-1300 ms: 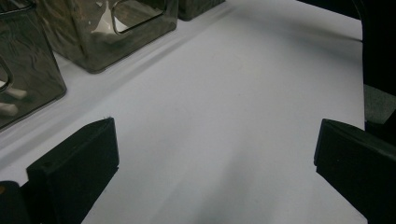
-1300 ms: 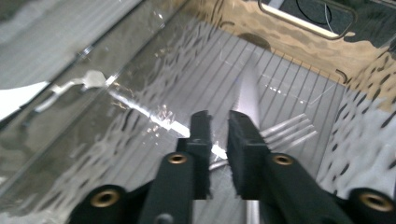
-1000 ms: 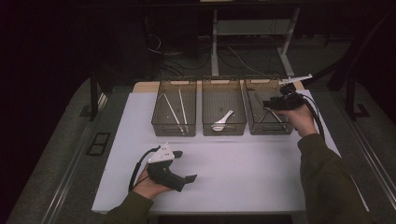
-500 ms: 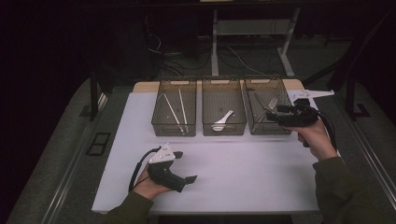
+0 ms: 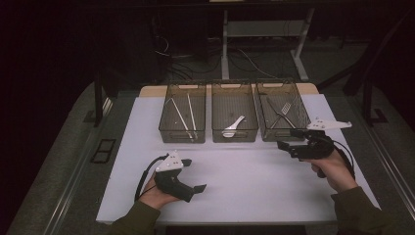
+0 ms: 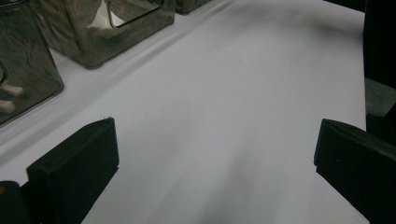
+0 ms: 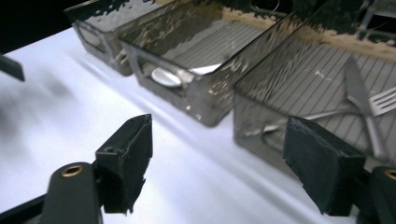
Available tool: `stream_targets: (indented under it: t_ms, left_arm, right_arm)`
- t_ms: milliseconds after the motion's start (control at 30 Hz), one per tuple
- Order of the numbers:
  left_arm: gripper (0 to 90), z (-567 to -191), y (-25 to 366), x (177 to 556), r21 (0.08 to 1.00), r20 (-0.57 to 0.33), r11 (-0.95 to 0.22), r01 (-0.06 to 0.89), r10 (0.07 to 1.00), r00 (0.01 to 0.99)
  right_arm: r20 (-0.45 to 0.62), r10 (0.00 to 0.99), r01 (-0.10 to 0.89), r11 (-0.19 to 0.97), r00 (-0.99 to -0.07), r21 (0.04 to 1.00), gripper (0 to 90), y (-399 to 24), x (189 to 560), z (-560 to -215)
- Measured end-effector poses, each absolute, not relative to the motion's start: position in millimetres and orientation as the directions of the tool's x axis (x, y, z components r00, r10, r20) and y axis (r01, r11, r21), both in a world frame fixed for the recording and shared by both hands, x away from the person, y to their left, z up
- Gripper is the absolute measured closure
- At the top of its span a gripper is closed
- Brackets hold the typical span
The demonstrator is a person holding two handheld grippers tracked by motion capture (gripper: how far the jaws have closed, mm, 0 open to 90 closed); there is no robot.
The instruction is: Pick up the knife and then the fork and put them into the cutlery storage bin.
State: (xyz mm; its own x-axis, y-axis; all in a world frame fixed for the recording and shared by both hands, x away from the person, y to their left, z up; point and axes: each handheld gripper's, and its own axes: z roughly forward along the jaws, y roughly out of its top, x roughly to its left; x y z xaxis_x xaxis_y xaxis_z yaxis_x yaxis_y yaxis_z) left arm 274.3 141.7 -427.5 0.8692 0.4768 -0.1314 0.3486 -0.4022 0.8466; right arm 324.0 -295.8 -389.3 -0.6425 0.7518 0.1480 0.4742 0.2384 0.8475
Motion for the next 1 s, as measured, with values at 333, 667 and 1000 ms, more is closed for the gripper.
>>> stream_targets:
  t_ms: [333,667,1000]
  left_arm:
    - [0.0,-427.7,142.5,273.6,0.848,-0.127,-0.401,0.346,0.481,0.868]
    - [0.0,-427.6,143.1,273.0,0.848,-0.122,-0.404,0.342,0.48,0.869]
    - [0.0,-427.6,142.4,272.5,0.847,-0.116,-0.408,0.341,0.484,0.867]
  right_arm:
    - [0.133,0.737,0.465,0.265,-0.662,0.845,19.0,-288.0,293.5,-411.4]
    - [0.114,0.73,0.472,0.306,-0.674,0.827,16.7,-287.0,272.0,-432.9]
    - [0.106,0.745,0.468,0.295,-0.659,0.833,14.4,-295.5,260.7,-438.8]
